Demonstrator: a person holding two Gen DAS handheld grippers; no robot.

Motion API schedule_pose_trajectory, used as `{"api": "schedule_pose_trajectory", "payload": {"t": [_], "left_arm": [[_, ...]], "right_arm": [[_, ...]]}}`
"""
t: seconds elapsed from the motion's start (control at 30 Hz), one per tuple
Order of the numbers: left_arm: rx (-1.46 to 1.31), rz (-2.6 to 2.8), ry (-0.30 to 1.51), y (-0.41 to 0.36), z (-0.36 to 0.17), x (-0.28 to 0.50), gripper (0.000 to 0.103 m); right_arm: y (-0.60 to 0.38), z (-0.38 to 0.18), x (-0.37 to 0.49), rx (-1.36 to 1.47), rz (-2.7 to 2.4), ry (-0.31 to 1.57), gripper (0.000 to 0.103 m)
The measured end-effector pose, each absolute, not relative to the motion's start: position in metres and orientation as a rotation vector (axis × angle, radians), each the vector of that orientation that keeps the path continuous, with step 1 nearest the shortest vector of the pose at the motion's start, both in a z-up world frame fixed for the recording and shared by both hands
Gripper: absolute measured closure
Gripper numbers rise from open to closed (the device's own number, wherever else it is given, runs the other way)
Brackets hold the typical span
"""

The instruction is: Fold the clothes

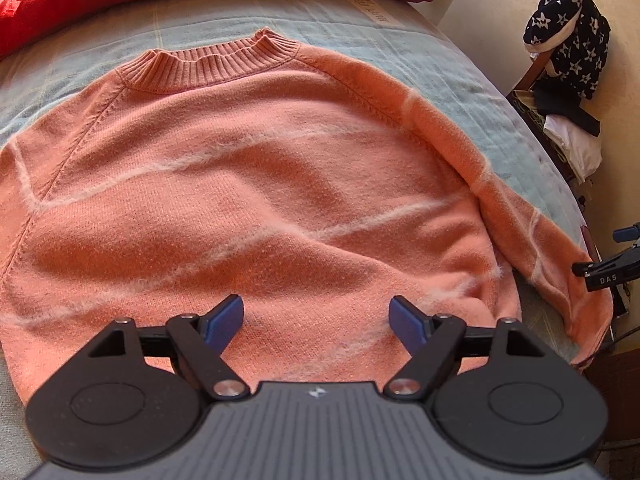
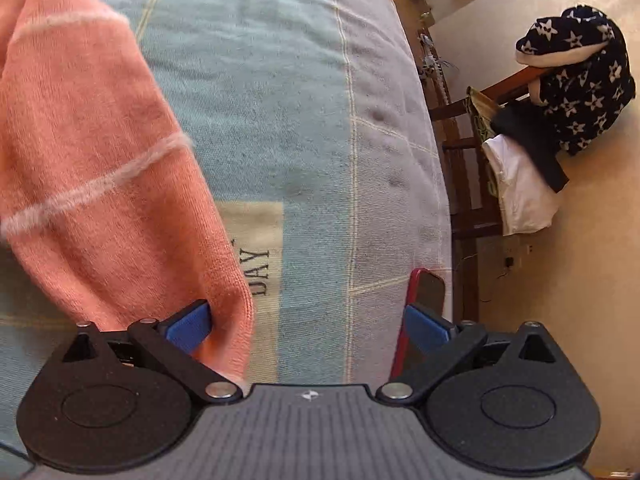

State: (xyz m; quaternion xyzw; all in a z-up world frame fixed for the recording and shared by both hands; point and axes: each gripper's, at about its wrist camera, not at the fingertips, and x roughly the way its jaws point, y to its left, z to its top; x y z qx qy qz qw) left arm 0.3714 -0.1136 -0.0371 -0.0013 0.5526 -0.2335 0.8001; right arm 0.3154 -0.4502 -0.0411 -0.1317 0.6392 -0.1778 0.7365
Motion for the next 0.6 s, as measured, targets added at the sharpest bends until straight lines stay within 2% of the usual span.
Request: {"api": "schedule_pose_trajectory", "payload": {"t": [0.1, 0.23, 0.3, 0.47, 0.6], "left_arm": [[-0.001, -0.507, 1.182, -0.118, -0.038, 0.372, 0.023], [0.004, -0.519, 1.177, -0.125, -0.039, 0.375, 0.023], [0.010, -0.524, 1.174, -0.128, -0.039, 0.375, 0.023], [0.021, -0.527, 1.173, -0.129, -0.041, 0.378, 0.023], [0.021, -0.517, 1.182, -0.128, -0.044, 0.380, 0.023]], "right_arm": [[-0.438, -0.030, 0.317, -0.169, -0.259, 1.345, 0.000], [-0.404, -0.035, 0.319, -0.142, -0.092, 1.293, 0.000], [-0.383, -0.049, 0.321, -0.213, -0.048, 1.272, 0.000], [-0.357, -0.077, 0.321, -0.592, -0.160, 1.125, 0.000], [-0.372, -0.079, 0.331, -0.646, -0.276, 1.085, 0.000]]}}
